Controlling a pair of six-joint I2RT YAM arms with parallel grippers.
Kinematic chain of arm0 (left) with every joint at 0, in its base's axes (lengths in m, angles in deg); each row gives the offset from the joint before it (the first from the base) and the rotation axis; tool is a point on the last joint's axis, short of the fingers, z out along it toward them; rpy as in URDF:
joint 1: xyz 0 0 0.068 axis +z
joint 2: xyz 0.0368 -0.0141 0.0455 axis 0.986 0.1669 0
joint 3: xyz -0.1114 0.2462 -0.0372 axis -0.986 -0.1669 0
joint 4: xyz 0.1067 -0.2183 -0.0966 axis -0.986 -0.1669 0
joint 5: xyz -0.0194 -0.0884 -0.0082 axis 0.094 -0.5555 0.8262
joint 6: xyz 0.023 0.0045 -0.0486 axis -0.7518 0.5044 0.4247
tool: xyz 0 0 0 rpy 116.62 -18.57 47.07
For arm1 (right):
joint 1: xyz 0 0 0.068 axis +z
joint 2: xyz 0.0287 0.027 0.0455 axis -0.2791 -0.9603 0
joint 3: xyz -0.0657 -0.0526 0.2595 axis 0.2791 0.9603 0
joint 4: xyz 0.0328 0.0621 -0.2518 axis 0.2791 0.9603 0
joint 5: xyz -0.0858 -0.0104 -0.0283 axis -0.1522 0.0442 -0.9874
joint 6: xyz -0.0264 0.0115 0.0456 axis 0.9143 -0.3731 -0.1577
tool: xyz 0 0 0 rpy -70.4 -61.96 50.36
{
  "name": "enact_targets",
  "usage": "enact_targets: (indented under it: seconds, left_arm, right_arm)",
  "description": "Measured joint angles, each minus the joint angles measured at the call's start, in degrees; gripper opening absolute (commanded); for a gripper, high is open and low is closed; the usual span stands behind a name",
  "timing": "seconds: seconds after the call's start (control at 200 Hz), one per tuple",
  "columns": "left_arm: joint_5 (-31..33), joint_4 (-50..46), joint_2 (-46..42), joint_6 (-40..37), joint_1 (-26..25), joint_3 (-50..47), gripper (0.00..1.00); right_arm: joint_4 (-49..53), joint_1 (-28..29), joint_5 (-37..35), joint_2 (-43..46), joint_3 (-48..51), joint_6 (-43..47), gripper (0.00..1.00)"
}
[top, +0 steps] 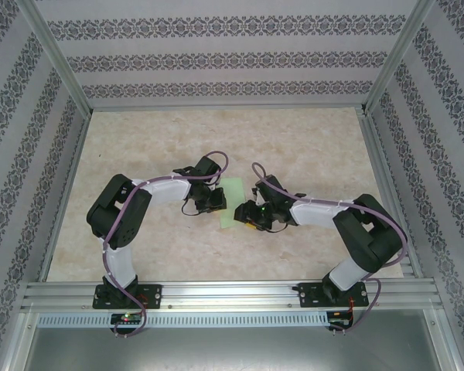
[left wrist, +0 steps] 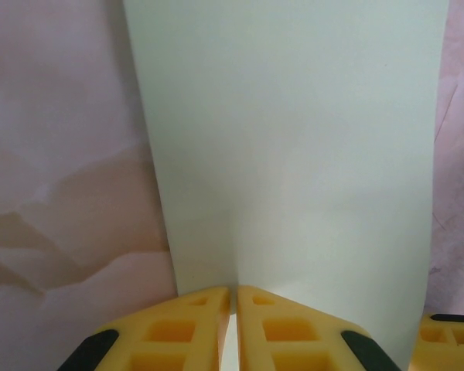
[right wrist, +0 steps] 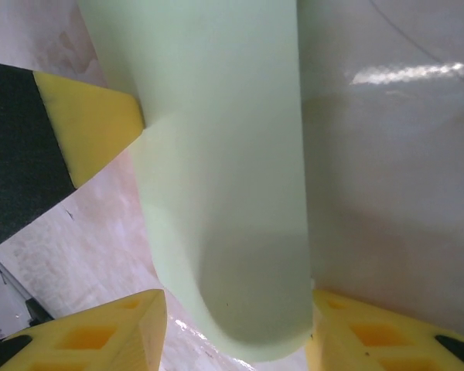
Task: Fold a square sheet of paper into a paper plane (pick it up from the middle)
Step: Third fold the triangle at the center of the table.
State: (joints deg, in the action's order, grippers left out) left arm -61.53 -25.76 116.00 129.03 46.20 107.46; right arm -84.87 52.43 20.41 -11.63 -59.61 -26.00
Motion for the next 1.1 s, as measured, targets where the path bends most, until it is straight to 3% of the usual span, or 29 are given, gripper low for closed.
enact_targets:
  seconds: [0.37, 0.654, 1.099]
  left_arm:
    - [0.0, 0.0, -0.02, 0.0, 0.0, 0.0, 0.14]
    - [-0.02, -0.09, -0.11, -0.02, 0.0, 0.07, 0.14]
    - [0.07, -2.23, -0.11, -0.26, 0.0, 1.2, 0.16]
  right_arm:
    - [-8.76, -3.1, 2.29, 0.83, 2.58, -2.95, 0.44]
    - [-8.55, -3.37, 2.25, 0.83, 3.43, -6.08, 0.19]
    - [-2.05, -3.37, 0.37, 4.35, 3.41, -9.53, 0.01]
